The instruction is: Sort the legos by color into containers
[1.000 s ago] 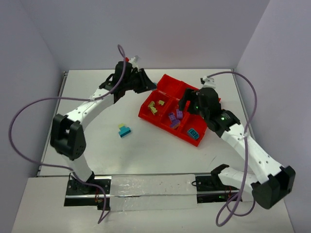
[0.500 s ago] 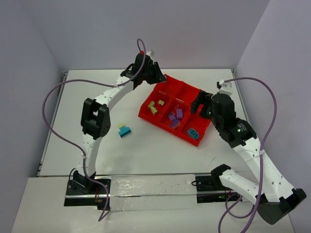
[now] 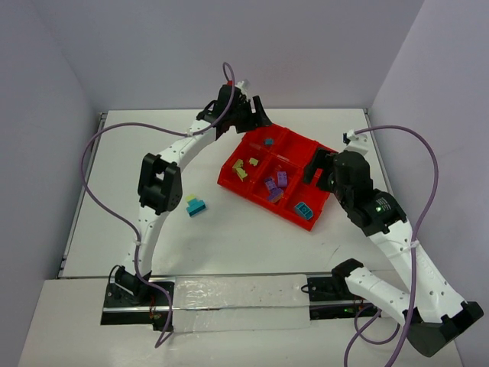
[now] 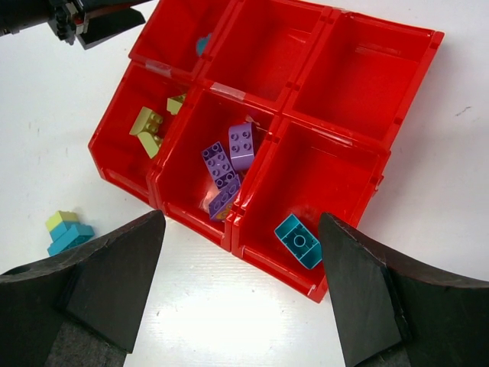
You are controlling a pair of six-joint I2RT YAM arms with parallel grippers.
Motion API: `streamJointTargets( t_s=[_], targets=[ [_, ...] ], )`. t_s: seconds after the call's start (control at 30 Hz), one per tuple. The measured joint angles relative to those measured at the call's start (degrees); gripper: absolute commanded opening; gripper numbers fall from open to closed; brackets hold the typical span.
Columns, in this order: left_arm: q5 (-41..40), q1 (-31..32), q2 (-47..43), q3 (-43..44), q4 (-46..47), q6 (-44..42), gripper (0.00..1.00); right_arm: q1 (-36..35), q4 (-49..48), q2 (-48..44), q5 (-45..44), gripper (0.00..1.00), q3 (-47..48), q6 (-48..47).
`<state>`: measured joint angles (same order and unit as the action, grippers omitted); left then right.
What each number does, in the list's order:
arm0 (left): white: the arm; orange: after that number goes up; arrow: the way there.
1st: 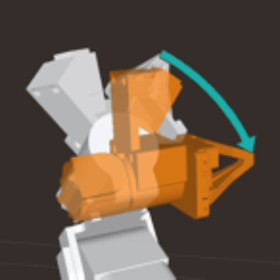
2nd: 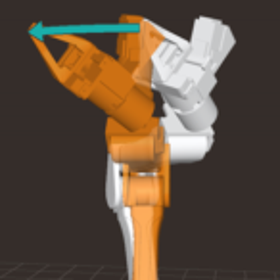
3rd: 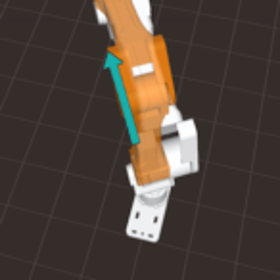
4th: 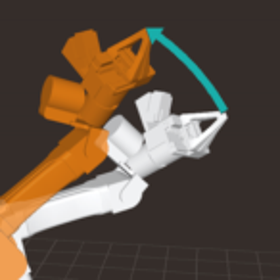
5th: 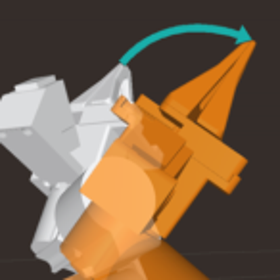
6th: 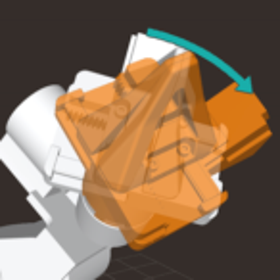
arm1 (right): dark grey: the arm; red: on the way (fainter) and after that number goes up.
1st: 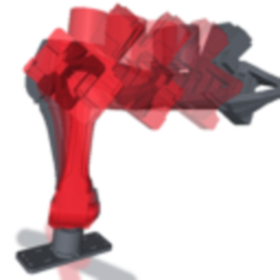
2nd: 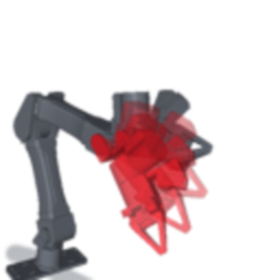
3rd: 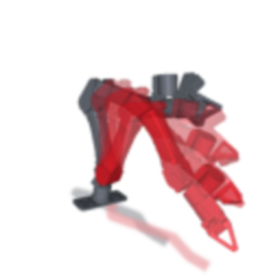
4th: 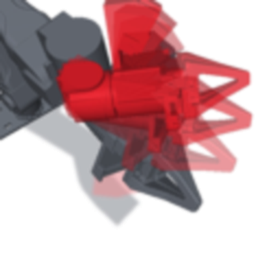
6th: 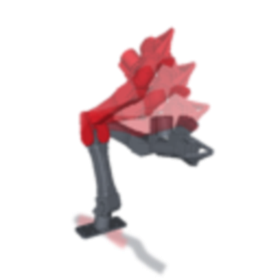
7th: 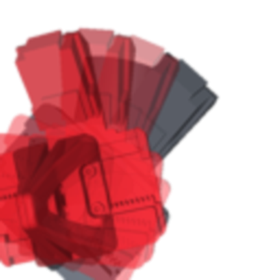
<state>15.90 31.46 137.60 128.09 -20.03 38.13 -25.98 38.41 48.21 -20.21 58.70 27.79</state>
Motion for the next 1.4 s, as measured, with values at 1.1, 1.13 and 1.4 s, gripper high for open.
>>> streamJointTargets(
  t_s=[1.1,1.13,1.4],
  targets=[
    [-37.3,-5.3,-51.9,-71.7,-8.7,9.5,0.84,0.0,-5.0,0.7,9.1,0.88,-6.2,1.0],
    [-37.1,-5.4,-51.3,-71.7,-8.5,9.5,0.84,0.0,-5.0,0.7,9.1,0.88,-6.4,1.1],
    [-33.7,-5.4,-45.8,-72.0,-7.1,9.6,0.73,0.0,-5.0,0.6,9.5,0.88,-6.7,1.4]
  ],
)
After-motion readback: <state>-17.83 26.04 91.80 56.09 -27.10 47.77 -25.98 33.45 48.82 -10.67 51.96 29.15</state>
